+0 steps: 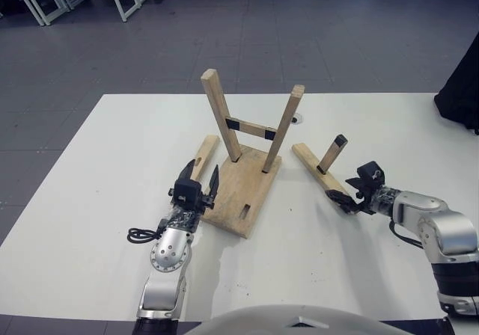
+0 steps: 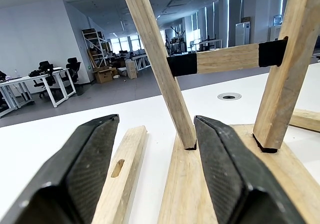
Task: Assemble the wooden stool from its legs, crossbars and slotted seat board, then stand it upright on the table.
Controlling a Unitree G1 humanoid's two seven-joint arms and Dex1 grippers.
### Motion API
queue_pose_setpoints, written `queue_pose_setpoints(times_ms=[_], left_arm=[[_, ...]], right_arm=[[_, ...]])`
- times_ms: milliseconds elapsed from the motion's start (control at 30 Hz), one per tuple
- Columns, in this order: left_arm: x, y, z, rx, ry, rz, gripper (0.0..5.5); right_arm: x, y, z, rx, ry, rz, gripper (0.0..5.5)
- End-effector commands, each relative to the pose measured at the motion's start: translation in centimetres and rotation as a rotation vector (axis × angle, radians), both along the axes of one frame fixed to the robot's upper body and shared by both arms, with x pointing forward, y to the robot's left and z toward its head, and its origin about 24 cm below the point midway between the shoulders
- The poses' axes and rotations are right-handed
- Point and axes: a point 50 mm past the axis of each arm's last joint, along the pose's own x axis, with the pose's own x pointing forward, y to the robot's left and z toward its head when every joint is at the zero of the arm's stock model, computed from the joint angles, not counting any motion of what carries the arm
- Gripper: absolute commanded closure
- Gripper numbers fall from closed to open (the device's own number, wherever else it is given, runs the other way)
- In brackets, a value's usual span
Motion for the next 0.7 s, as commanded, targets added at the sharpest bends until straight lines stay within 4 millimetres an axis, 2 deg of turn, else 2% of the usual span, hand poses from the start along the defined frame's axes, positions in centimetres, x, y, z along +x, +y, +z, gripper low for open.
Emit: queue_pose_setpoints(times_ms=[33, 233, 367, 500, 600, 700], left_arm=[[-0.2, -0.1, -0.1, 0.009, 0.016, 0.006, 2.73], [0.2, -0.1, 0.0, 0.014, 0.014, -0.003, 2.73], [0.2, -0.2, 0.0, 0.029, 0.013, -0.011, 2.73], [0.1, 0.2, 0.1, 0.036, 0.013, -0.011, 2.73], [0.4, 1.0, 1.0, -0.129, 0.013, 0.034, 2.73], [1.1, 1.8, 2.1, -0.211, 0.007, 0.001, 2.73]], right_arm=[[0.3, 0.7, -0.1, -0.051, 0.007, -0.008, 1.72], [0.2, 1.5, -1.8, -0.12, 0.051, 0.002, 2.82], [0.0, 2.1, -1.9, -0.12, 0.048, 0.01, 3.41], [0.1, 2.0, -1.7, -0.109, 0.022, -0.008, 3.48], [0.8, 1.7, -0.9, -0.081, -0.037, -0.049, 3.48], [2.4, 1.4, 1.1, 0.041, -0.188, -0.12, 3.48]])
